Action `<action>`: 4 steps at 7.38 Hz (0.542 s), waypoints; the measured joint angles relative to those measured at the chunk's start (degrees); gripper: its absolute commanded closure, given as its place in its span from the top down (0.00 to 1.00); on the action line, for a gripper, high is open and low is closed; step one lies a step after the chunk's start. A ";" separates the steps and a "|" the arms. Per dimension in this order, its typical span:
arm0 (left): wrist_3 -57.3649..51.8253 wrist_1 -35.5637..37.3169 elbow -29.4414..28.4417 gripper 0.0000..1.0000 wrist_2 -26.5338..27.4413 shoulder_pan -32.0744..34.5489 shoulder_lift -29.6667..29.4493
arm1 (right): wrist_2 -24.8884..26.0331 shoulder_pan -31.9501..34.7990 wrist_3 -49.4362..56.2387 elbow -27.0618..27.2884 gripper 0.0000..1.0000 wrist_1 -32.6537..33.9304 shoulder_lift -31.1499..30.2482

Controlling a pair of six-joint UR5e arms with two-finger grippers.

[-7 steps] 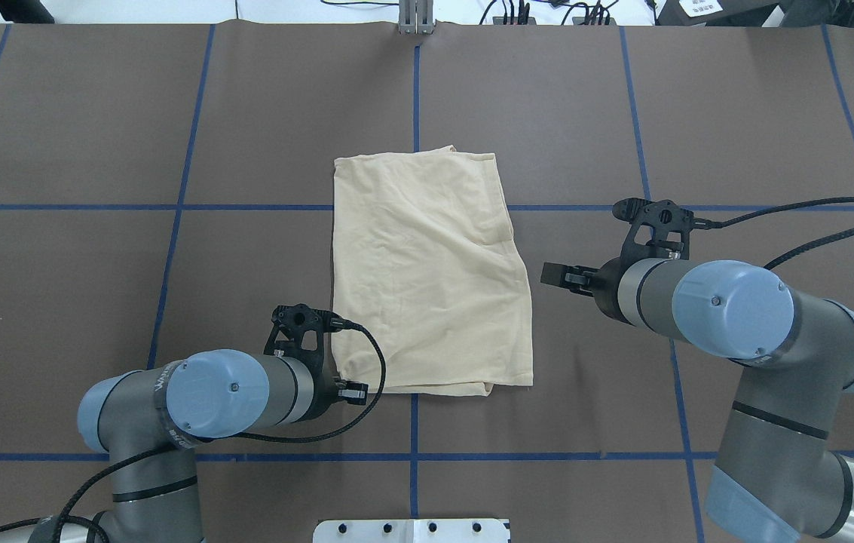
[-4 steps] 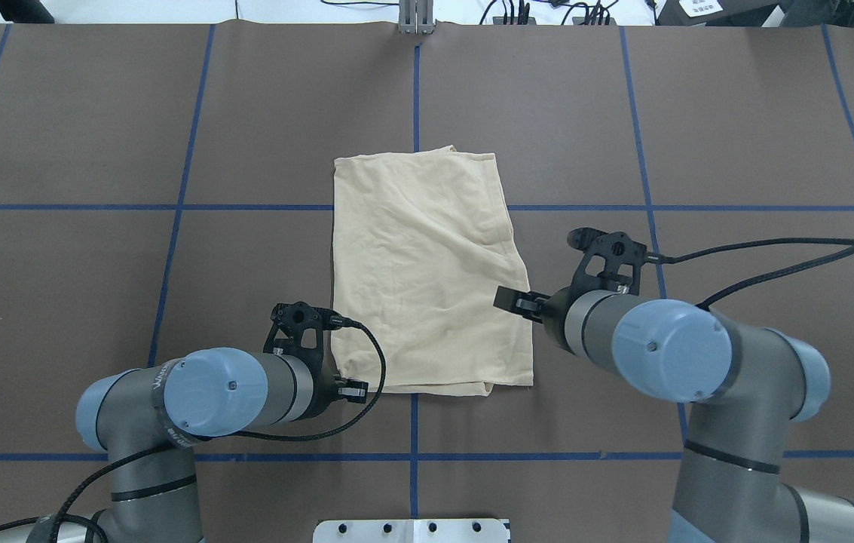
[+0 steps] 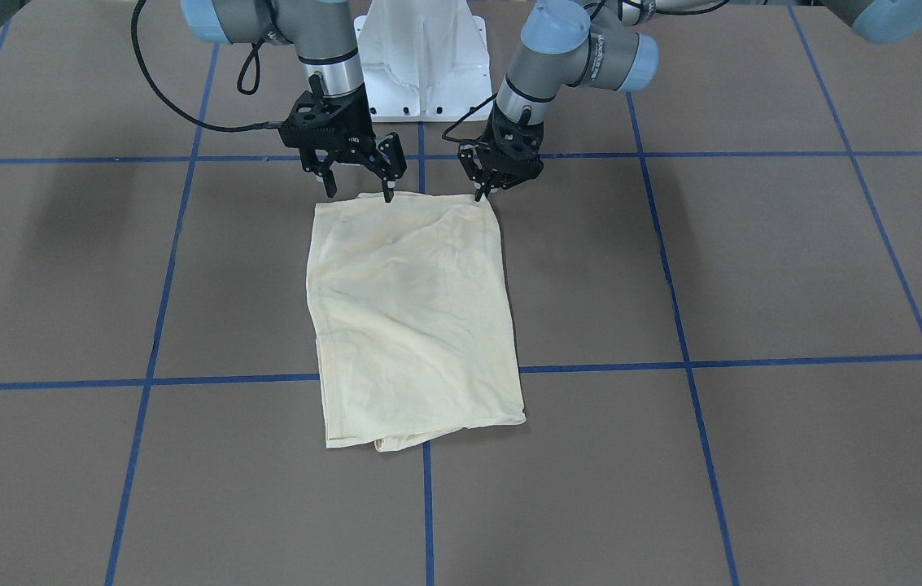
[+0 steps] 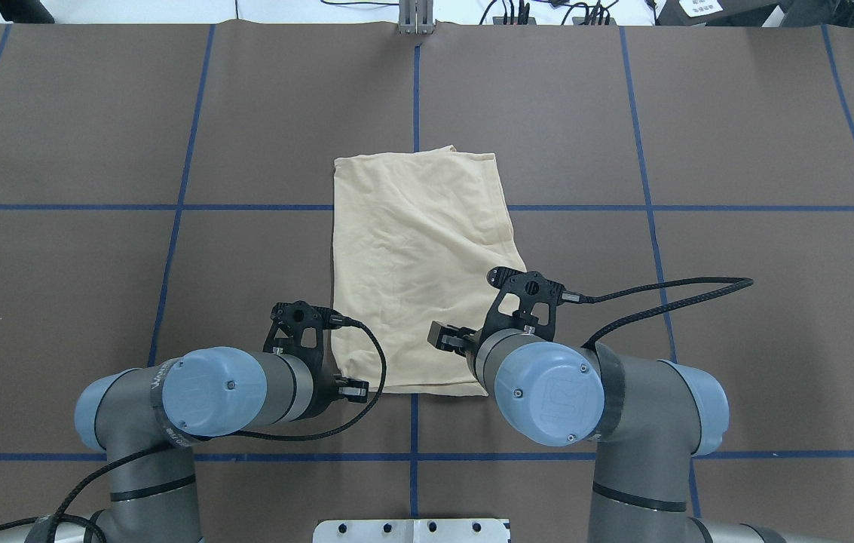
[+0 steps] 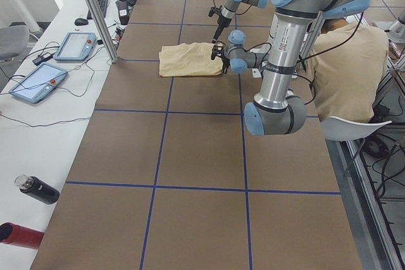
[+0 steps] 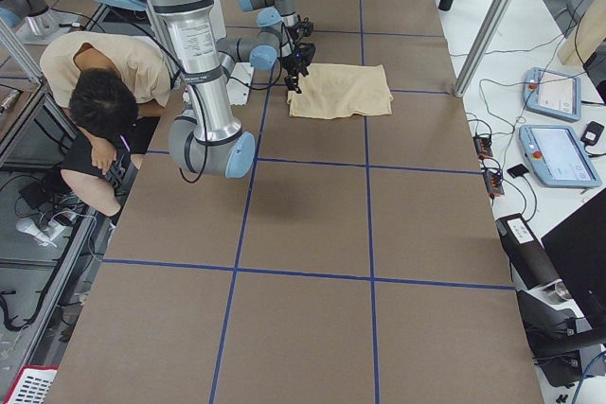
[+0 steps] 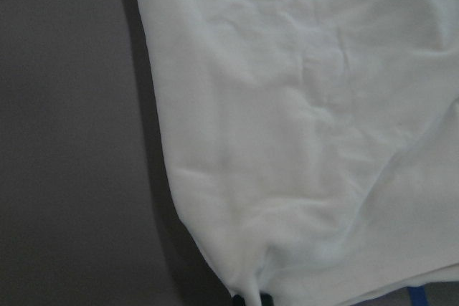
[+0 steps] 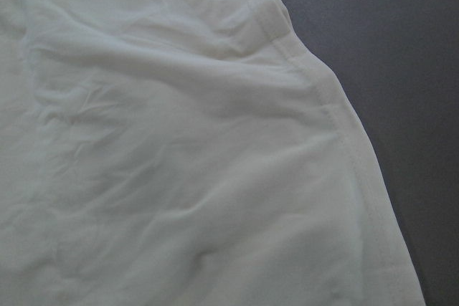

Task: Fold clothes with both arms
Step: 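Lower both grippers onto the shirt edge nearest the robot, then grasp the near edge of the folded shirt with both grippers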

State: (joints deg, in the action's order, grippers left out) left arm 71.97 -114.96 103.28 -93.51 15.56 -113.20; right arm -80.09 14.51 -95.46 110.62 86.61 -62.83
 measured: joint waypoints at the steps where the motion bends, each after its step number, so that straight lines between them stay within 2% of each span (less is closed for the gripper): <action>1: 0.01 0.00 0.04 0.00 0.00 0.00 0.00 | -0.05 -0.45 0.24 -1.13 1.00 0.13 0.19; 4: -0.07 0.00 0.11 0.00 0.07 0.00 0.00 | -0.12 -1.79 0.39 -5.24 0.98 -0.37 0.48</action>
State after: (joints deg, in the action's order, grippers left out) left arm 71.91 -114.96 103.39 -93.44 15.56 -113.20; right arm -80.21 12.72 -95.07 105.38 86.24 -62.35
